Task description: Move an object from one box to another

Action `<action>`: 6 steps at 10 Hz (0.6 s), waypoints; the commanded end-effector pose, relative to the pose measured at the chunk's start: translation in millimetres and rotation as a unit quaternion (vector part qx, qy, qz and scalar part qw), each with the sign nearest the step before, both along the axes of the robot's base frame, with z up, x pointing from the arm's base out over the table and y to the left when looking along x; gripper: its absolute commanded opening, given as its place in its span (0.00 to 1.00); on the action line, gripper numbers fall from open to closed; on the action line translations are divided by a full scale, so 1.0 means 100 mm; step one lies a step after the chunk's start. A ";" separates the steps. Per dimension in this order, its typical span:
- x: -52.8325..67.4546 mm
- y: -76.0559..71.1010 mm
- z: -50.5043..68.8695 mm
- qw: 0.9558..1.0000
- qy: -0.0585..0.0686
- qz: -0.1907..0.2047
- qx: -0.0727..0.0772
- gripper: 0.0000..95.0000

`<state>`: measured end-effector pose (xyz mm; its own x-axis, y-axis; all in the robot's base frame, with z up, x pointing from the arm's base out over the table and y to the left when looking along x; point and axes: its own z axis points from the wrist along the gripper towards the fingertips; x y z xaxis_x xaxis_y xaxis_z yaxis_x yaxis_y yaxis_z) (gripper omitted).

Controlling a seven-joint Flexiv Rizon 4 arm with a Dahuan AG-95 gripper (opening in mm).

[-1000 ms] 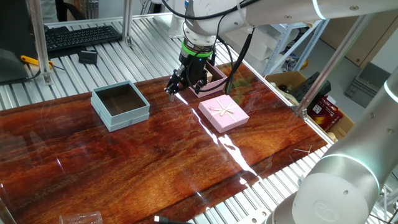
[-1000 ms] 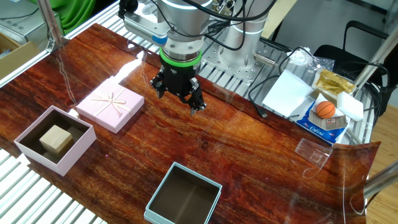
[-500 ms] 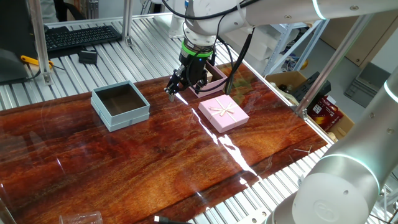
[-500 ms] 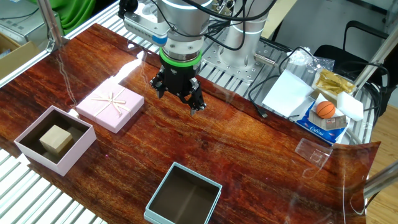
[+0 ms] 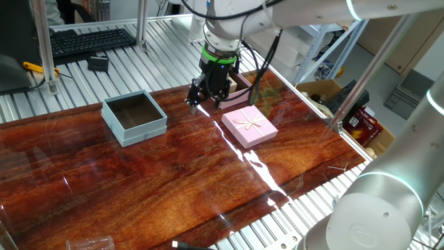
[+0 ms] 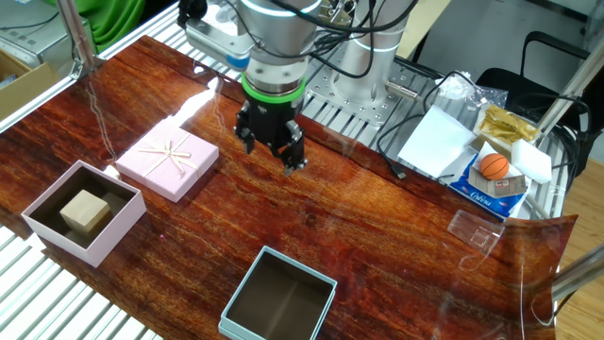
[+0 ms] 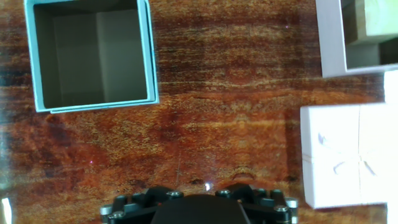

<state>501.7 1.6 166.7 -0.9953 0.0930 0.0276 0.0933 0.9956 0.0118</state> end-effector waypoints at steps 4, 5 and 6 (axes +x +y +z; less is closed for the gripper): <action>0.02 0.02 -0.03 1.000 0.011 -0.028 0.006 0.00; 0.02 0.02 -0.03 1.000 0.010 -0.027 0.007 0.00; 0.02 0.02 -0.03 1.000 0.008 -0.025 0.006 0.00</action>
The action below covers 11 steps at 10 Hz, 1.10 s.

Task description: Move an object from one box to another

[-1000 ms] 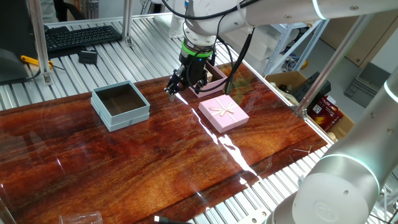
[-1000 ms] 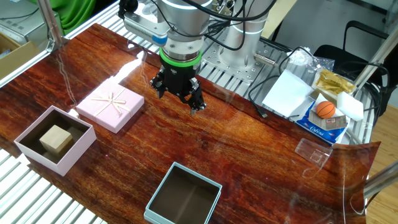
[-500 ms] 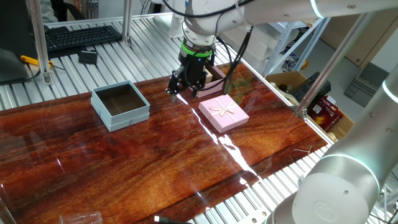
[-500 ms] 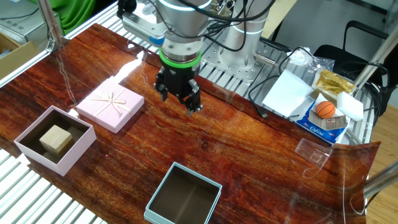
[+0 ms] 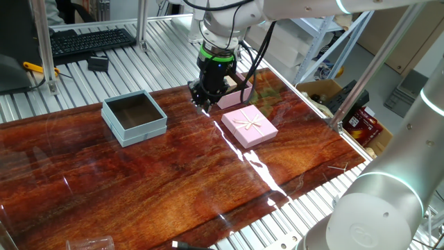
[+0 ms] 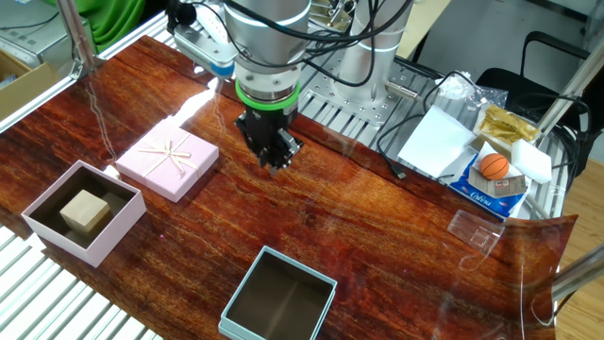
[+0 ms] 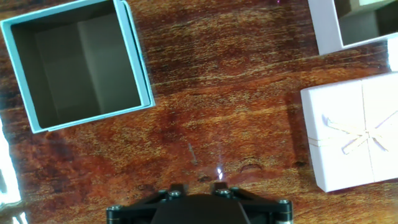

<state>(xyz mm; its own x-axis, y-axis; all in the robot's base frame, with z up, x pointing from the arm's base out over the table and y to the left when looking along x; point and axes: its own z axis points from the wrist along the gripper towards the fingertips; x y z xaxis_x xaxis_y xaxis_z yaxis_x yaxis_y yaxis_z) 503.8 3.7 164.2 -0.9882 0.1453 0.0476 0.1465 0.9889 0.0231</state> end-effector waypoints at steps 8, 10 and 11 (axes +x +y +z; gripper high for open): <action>0.01 0.00 0.00 1.000 -0.005 0.007 -0.004 0.00; 0.01 -0.01 -0.01 1.000 -0.001 0.006 -0.003 0.00; 0.03 -0.03 -0.02 1.000 -0.003 0.007 -0.003 0.00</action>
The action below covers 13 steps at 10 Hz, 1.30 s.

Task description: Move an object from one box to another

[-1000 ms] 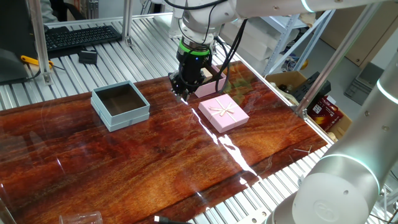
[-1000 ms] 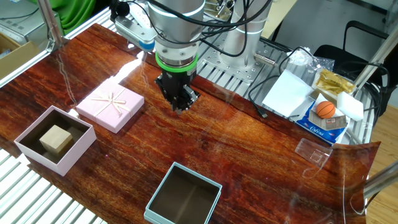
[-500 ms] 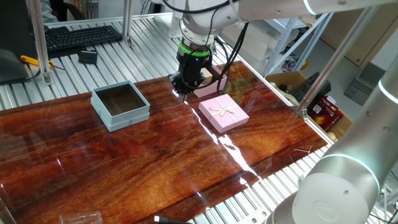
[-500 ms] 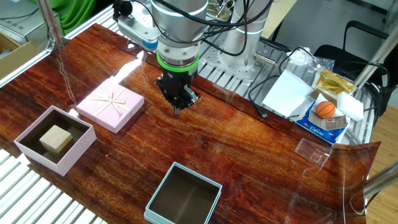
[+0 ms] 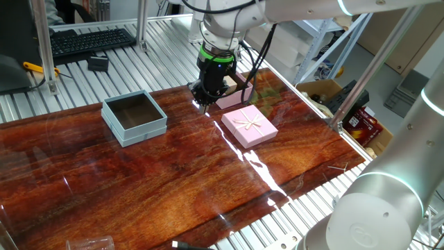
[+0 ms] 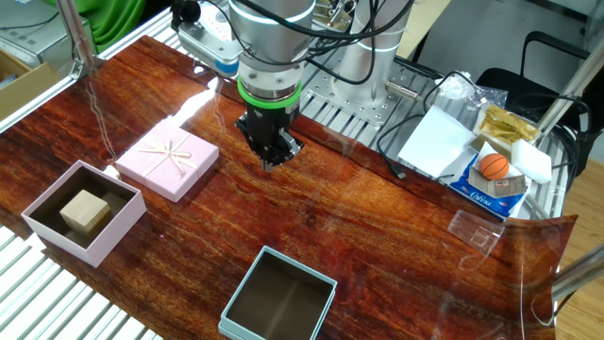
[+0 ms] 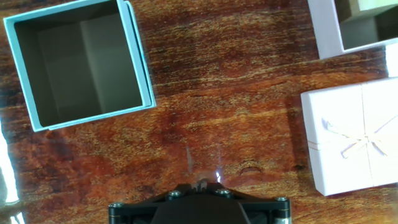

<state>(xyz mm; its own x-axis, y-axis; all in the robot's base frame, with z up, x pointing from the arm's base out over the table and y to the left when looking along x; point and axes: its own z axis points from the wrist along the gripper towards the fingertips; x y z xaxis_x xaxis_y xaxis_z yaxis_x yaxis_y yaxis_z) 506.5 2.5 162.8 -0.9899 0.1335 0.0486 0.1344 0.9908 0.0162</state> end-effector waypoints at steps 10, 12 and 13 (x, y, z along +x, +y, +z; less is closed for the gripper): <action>0.45 -0.57 -0.17 1.000 -0.001 0.019 -0.015 0.00; 0.51 -0.69 -0.20 1.000 -0.001 0.024 -0.017 0.00; 0.57 -0.76 -0.22 1.000 -0.001 0.024 -0.018 0.00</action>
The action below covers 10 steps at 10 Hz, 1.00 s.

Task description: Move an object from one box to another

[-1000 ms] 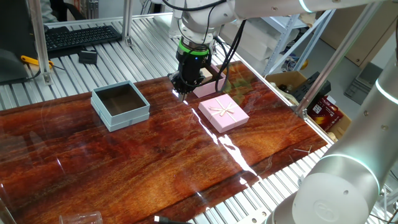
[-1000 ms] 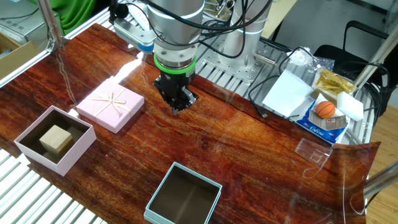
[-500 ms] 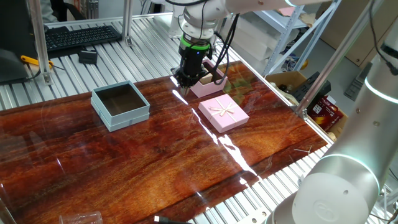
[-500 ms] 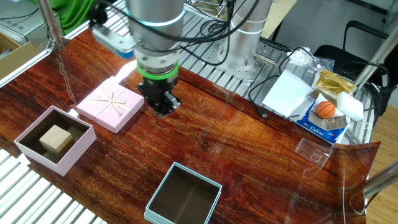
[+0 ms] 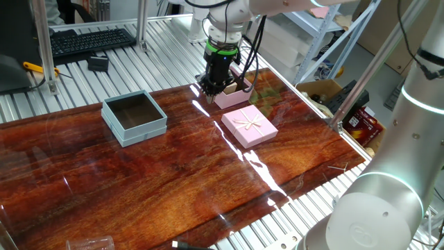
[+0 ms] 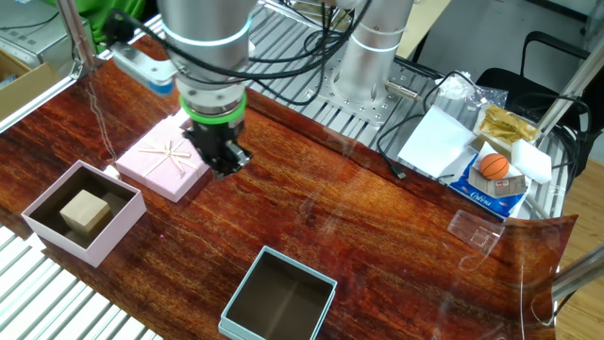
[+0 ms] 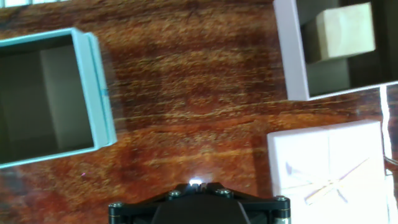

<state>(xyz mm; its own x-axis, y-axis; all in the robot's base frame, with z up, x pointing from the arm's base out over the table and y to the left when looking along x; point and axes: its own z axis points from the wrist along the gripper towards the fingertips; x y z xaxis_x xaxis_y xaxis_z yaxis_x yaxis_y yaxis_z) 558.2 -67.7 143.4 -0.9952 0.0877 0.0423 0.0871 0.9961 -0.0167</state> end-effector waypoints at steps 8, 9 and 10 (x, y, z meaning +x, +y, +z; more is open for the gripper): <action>0.48 -0.52 -0.15 0.999 -0.001 0.027 -0.016 0.00; 0.52 -0.57 -0.17 0.999 -0.002 0.031 -0.015 0.00; 0.55 -0.62 -0.20 0.999 -0.007 0.032 -0.016 0.00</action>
